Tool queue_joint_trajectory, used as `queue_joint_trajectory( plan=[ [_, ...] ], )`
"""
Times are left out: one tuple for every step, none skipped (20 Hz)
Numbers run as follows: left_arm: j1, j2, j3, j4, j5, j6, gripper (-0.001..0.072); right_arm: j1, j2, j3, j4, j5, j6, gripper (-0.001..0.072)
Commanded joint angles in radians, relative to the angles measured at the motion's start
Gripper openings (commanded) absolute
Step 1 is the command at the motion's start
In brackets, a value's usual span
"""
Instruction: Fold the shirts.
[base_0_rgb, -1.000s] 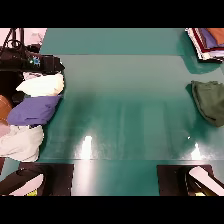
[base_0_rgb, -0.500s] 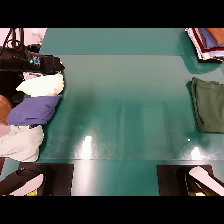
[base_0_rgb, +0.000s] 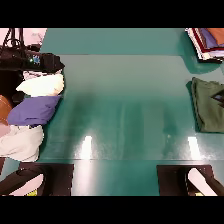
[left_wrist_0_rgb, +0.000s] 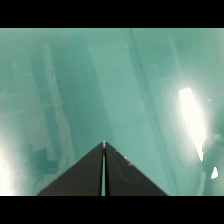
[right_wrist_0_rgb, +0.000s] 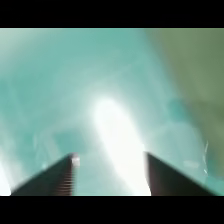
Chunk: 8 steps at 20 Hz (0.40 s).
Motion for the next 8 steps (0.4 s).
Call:
queue_joint_trajectory(
  plan=[
    [0.000,0.000,0.000,-0.001,0.029,0.000,0.0027,0.278,0.018,-0.002,0.034,-0.034,-0.004,0.0285],
    [0.000,0.000,0.000,-0.001,0.040,0.000,0.0027,0.346,0.018,-0.002,0.035,-0.045,-0.021,0.0051],
    [0.000,0.000,0.000,-0.001,0.048,0.000,0.0027,0.404,0.018,-0.002,0.034,-0.055,-0.036,0.0022],
    [0.000,0.000,0.000,-0.001,0.058,0.000,0.0027,0.445,0.018,-0.002,0.034,-0.064,-0.036,0.0022],
    [0.000,0.000,0.000,-0.001,0.064,0.000,0.0027,0.478,0.018,-0.002,0.034,-0.076,-0.037,0.0022],
    [0.000,0.000,0.000,-0.001,0.064,0.000,0.0027,0.496,0.018,-0.002,0.034,-0.083,-0.037,0.0022],
    [0.000,0.000,0.000,-0.001,0.064,0.000,0.0027,0.507,0.018,-0.002,0.035,-0.086,-0.036,0.0022],
    [0.000,0.000,0.000,-0.001,0.064,0.000,0.0027,0.509,0.018,-0.002,0.035,-0.084,-0.036,0.0022]
  ],
)
